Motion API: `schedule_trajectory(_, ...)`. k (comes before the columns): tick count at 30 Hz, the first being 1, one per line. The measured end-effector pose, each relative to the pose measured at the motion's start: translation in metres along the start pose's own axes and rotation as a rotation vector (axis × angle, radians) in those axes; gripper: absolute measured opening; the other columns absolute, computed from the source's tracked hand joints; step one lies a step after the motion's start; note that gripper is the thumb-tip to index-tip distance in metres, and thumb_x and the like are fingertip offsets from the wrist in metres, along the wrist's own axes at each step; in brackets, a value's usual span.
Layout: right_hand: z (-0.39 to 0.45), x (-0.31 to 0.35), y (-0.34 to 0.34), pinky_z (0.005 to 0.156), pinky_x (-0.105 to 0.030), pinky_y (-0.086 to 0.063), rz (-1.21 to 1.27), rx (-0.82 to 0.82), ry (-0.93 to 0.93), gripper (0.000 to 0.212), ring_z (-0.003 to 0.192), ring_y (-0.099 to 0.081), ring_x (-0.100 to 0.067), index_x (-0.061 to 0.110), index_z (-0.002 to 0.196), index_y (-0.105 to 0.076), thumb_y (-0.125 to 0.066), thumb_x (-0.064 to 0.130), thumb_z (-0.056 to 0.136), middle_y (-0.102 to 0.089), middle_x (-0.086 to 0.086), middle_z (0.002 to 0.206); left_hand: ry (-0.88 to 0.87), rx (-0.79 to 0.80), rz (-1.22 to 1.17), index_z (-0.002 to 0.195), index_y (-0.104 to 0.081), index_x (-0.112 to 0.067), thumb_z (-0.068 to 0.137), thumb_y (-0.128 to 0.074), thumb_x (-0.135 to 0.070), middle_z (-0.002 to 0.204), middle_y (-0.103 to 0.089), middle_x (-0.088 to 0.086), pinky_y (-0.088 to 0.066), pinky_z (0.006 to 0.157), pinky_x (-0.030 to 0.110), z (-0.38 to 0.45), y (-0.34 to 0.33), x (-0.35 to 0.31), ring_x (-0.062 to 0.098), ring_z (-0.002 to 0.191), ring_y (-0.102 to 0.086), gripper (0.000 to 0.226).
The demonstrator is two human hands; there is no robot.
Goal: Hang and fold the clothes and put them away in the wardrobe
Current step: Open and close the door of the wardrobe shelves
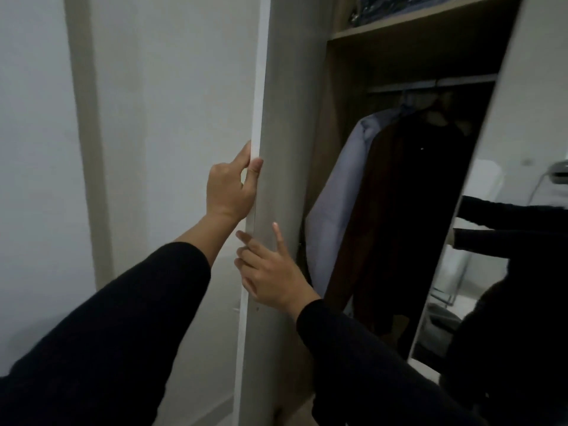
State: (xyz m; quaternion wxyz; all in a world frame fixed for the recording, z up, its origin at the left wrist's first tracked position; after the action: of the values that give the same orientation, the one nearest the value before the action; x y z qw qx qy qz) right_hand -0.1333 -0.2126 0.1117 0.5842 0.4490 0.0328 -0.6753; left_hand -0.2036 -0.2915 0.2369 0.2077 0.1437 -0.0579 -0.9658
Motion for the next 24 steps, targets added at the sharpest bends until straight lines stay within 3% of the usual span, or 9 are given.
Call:
schedule_trajectory(3, -0.035, -0.018, 0.015, 0.108, -0.066, -0.008, -0.047, 0.041, -0.032, 0.021, 0.138, -0.036, -0.020, 0.022, 0.100, -0.070, -0.061, 0.032, 0.083, -0.062, 0.004, 0.116, -0.009, 0.028, -0.105, 0.139, -0.046, -0.014, 0.100, -0.034, -0.037, 0.080, -0.067, 0.008, -0.041, 0.063, 0.020, -0.012, -0.023, -0.034, 0.016, 0.063, -0.057, 0.047)
schedule_trajectory(5, -0.058, -0.031, 0.024, 0.108, -0.066, -0.009, -0.075, 0.081, -0.064, 0.023, 0.139, -0.036, -0.021, 0.021, 0.101, -0.069, -0.061, 0.032, 0.083, -0.062, 0.003, 0.118, -0.029, 0.038, -0.158, 0.141, -0.042, -0.015, 0.100, -0.035, -0.038, 0.110, -0.068, 0.010, -0.046, 0.078, 0.023, -0.019, -0.038, -0.057, 0.021, 0.091, -0.064, 0.048)
schedule_trajectory(6, -0.070, -0.038, 0.028, 0.108, -0.066, -0.008, -0.091, 0.102, -0.081, 0.024, 0.139, -0.036, -0.021, 0.021, 0.102, -0.069, -0.061, 0.032, 0.083, -0.061, 0.003, 0.119, -0.039, 0.049, -0.175, 0.142, -0.040, -0.015, 0.100, -0.035, -0.038, 0.115, -0.066, 0.010, -0.046, 0.083, 0.027, -0.021, -0.046, -0.068, 0.022, 0.098, -0.063, 0.049)
schedule_trajectory(13, -0.145, -0.094, 0.043, 0.108, -0.068, -0.008, -0.198, 0.240, -0.259, 0.025, 0.138, -0.038, -0.021, 0.018, 0.100, -0.069, -0.058, 0.029, 0.081, -0.061, 0.003, 0.120, -0.150, 0.171, -0.223, 0.143, -0.038, -0.018, 0.096, -0.035, -0.048, 0.126, -0.059, 0.005, -0.046, 0.094, 0.042, -0.028, -0.112, -0.132, 0.021, 0.114, -0.056, 0.056)
schedule_trajectory(19, -0.187, -0.136, 0.043, 0.107, -0.067, 0.003, -0.298, 0.436, -0.498, 0.031, 0.139, -0.038, -0.024, 0.017, 0.101, -0.072, -0.066, 0.027, 0.072, -0.063, 0.004, 0.123, -0.147, 0.355, -0.166, 0.148, -0.028, -0.020, 0.093, -0.033, -0.051, 0.145, -0.041, 0.006, -0.038, 0.099, 0.043, -0.034, -0.169, -0.186, 0.024, 0.133, -0.039, 0.063)
schedule_trajectory(24, -0.208, -0.163, 0.031, 0.103, -0.066, 0.019, -0.337, 0.685, -0.658, 0.043, 0.146, -0.020, -0.024, 0.013, 0.124, -0.063, -0.057, 0.025, 0.083, -0.050, 0.003, 0.142, -0.122, 0.544, -0.152, 0.151, -0.013, -0.024, 0.099, -0.038, -0.036, 0.157, -0.017, 0.006, -0.027, 0.106, 0.047, -0.034, -0.214, -0.213, 0.023, 0.143, -0.020, 0.059)
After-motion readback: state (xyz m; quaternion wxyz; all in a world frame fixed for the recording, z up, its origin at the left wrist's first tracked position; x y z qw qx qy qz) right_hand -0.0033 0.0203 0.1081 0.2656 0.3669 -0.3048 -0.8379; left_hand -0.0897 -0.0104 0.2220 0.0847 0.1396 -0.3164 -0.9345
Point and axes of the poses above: each hand's wrist, its own z-axis towards the middle knuckle, its own y-axis out of the back of the hand, x = y × z, the point moved 4 cm from there along z, towards the middle knuckle
